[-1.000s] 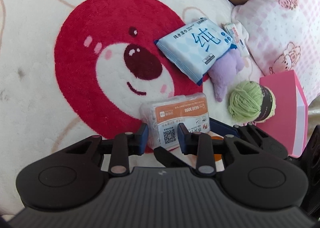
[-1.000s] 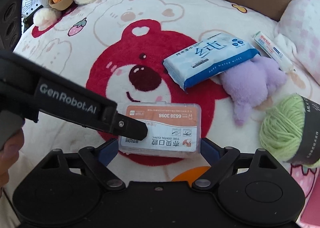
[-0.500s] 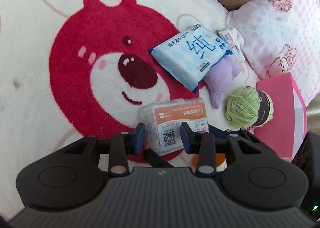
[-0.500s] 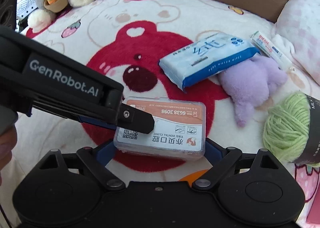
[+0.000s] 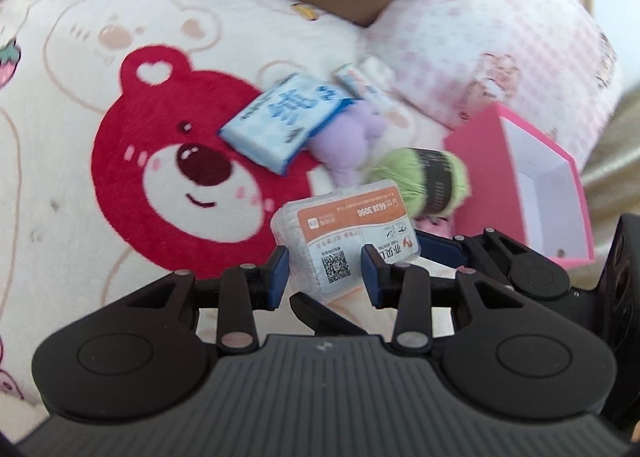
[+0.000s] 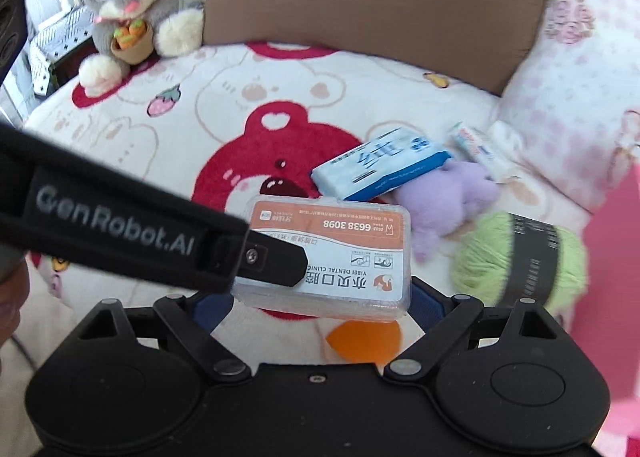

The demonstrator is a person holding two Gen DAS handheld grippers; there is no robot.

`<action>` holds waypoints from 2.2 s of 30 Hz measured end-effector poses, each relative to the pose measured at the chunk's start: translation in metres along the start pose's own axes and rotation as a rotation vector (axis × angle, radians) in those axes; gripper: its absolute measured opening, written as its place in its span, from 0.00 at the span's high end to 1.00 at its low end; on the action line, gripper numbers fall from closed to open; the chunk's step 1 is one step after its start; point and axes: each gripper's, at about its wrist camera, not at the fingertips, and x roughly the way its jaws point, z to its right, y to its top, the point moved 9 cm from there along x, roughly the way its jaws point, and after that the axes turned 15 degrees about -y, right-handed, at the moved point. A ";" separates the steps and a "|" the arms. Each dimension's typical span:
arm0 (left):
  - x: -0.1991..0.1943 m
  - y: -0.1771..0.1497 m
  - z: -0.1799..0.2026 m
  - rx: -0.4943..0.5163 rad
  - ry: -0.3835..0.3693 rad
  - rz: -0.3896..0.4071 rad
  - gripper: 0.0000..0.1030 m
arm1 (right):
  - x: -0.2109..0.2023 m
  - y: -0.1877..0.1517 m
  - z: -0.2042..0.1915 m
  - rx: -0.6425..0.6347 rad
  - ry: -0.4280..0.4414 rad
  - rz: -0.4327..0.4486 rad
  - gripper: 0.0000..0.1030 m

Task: Organize objects
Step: 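Close the left gripper on the floss box and lift it, then carry the floss box with the left gripper into the pink box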

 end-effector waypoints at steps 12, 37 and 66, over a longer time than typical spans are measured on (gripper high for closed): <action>-0.028 -0.004 0.100 0.150 -0.040 0.010 0.64 | -0.081 -0.002 0.053 0.080 -0.011 0.089 0.09; 0.023 -0.027 0.267 0.381 -0.089 -0.125 0.64 | -0.156 -0.053 0.180 0.218 -0.180 0.094 0.09; 0.152 0.019 0.344 0.445 -0.125 -0.233 0.61 | -0.117 -0.061 0.307 0.331 -0.293 0.040 0.09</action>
